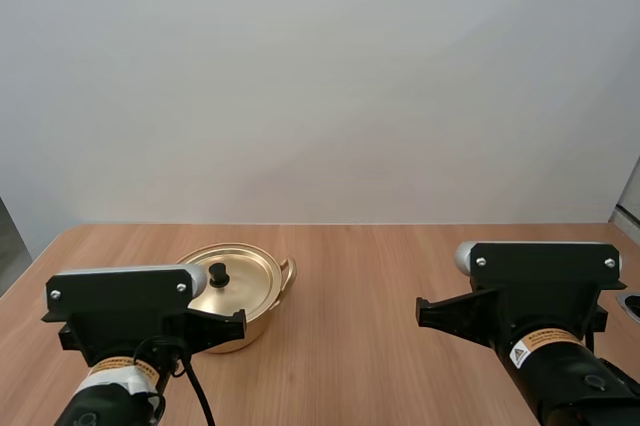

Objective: Open the pot, put the car inside, and close it

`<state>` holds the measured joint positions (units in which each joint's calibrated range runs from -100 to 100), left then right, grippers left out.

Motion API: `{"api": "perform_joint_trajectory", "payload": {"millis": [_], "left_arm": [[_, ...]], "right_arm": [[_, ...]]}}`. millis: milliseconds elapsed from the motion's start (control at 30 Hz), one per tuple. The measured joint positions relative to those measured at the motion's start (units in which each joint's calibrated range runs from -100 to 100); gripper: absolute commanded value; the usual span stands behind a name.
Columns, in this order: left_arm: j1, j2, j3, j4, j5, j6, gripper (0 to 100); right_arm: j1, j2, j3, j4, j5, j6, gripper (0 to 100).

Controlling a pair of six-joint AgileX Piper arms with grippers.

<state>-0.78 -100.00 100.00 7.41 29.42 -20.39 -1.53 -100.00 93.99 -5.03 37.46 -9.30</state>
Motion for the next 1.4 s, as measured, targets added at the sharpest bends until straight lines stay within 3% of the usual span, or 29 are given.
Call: {"api": "perform_joint_trajectory", "payload": {"millis": [200, 467, 1400], "left_arm": [[0.0, 0.0, 0.0, 0.0, 0.0, 0.0, 0], [0.0, 0.0, 0.0, 0.0, 0.0, 0.0, 0], [0.0, 0.0, 0.0, 0.0, 0.0, 0.0, 0]], "right_arm": [[0.0, 0.02, 5.94, 0.0, -6.91, 0.0, 0], [0.0, 0.0, 6.01, 4.38, -7.44, 0.0, 0], [0.0, 0.0, 6.01, 3.91, -6.69, 0.0, 0]]}}
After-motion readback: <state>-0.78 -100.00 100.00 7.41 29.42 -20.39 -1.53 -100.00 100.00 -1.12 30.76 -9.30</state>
